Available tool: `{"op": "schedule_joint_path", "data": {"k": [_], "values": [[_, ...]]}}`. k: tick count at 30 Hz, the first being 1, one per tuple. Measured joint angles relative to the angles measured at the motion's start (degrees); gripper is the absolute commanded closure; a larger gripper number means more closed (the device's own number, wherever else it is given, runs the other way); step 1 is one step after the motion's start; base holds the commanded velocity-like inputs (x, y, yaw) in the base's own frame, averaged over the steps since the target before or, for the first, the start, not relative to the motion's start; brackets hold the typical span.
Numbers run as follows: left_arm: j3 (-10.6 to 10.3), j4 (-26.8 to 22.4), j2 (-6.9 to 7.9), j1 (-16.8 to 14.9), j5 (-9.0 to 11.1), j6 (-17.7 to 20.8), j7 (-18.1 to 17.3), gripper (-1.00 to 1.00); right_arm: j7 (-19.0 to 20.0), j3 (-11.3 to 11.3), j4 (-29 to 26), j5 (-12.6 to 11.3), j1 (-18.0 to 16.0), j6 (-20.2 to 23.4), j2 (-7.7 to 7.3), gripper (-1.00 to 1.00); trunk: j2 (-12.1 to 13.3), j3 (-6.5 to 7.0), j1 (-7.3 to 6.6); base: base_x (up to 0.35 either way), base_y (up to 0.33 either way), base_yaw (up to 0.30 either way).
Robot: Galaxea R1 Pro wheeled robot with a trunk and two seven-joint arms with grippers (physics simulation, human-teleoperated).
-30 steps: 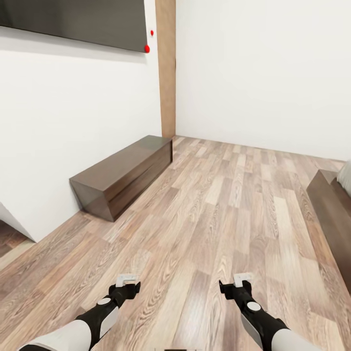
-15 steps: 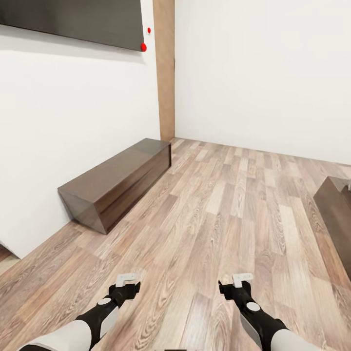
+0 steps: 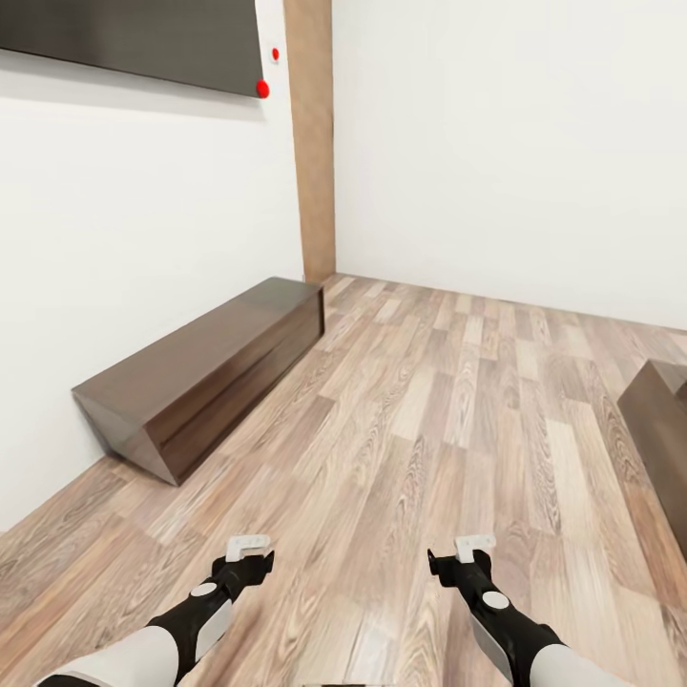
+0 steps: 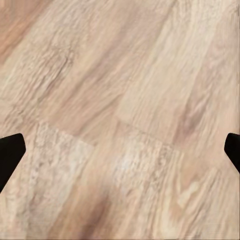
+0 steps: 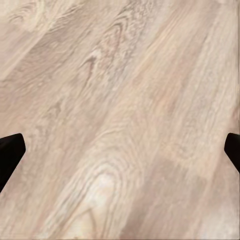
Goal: In the bedroom, move the book from the bed onto either nightstand, and place the two sandals side by side next to the bed.
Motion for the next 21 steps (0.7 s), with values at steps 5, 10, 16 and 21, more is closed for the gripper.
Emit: {"op": "schedule_joint_path", "data": {"k": [5,10,16,21], "values": [[0.14,0.00,0.07,0.01,0.00,-0.03,0.01,-1.00,0.00,0.00,0.00,0.00,0.00,0.00,0.00,-1.00,0.00,0.00,0.00,0.309,-0.194,0.000],[0.17,0.01,0.08,0.00,0.06,-0.05,0.01,-1.00,0.00,0.00,0.03,0.00,0.00,0.00,0.00,-1.00,0.00,0.00,0.00,0.309,-0.176,0.000],[0.18,0.00,0.09,0.00,0.09,-0.05,0.01,-1.00,0.00,0.02,0.02,0.00,0.00,0.00,0.00,-1.00,0.00,0.00,0.00,0.309,-0.162,0.000],[0.17,0.00,0.09,0.00,0.09,-0.30,0.01,-1.00,0.00,0.00,0.03,0.00,0.00,0.00,0.00,-1.00,0.00,0.00,0.00,0.309,-0.139,0.000]]}}
